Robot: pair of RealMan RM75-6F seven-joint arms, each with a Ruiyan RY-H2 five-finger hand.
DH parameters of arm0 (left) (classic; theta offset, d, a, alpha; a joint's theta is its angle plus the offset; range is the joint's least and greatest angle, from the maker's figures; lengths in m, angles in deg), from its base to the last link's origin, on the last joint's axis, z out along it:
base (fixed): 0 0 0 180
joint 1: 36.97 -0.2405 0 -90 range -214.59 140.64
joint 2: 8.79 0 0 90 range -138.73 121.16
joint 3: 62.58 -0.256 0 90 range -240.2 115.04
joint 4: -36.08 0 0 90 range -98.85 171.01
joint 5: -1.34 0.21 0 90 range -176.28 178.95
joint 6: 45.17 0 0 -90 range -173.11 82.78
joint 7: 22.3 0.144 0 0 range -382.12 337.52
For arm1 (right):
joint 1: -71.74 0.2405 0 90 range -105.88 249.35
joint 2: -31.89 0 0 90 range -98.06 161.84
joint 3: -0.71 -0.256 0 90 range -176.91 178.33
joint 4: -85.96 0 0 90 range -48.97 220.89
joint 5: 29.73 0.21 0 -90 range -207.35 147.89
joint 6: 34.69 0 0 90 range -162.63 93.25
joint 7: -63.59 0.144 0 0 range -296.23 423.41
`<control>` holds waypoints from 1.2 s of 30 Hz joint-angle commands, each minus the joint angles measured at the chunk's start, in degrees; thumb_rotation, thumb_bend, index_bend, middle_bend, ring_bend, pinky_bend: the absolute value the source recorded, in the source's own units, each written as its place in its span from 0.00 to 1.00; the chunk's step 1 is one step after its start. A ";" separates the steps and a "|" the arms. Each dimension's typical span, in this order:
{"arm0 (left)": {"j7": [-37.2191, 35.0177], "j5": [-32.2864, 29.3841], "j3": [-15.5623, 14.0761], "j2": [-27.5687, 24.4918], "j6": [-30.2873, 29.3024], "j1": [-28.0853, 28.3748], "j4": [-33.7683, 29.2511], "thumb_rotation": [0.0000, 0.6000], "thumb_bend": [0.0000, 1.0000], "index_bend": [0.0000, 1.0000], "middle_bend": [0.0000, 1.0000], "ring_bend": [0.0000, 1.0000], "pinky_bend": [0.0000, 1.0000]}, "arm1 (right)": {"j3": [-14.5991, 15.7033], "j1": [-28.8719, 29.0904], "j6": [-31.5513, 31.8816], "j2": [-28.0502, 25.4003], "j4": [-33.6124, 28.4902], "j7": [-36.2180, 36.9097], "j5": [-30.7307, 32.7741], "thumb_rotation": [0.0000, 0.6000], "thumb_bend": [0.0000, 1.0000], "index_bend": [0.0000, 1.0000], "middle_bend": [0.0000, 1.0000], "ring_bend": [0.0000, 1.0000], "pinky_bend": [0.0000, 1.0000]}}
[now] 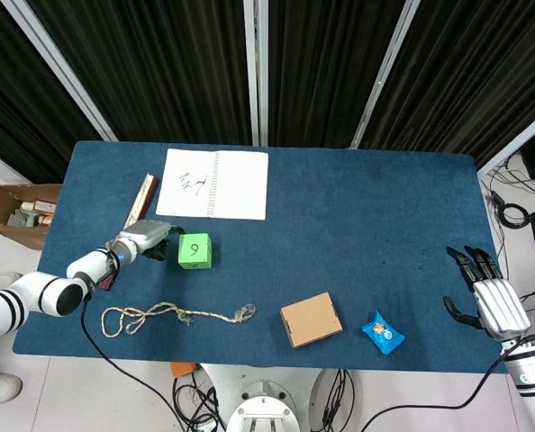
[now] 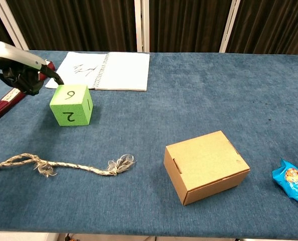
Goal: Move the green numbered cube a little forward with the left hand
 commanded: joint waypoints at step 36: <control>-7.72 17.60 4.37 -11.42 5.94 -8.78 -17.88 1.00 0.80 0.22 0.93 0.98 1.00 | 0.13 0.28 -0.51 0.89 1.62 1.08 -0.33 1.00 0.32 0.04 0.16 0.00 0.02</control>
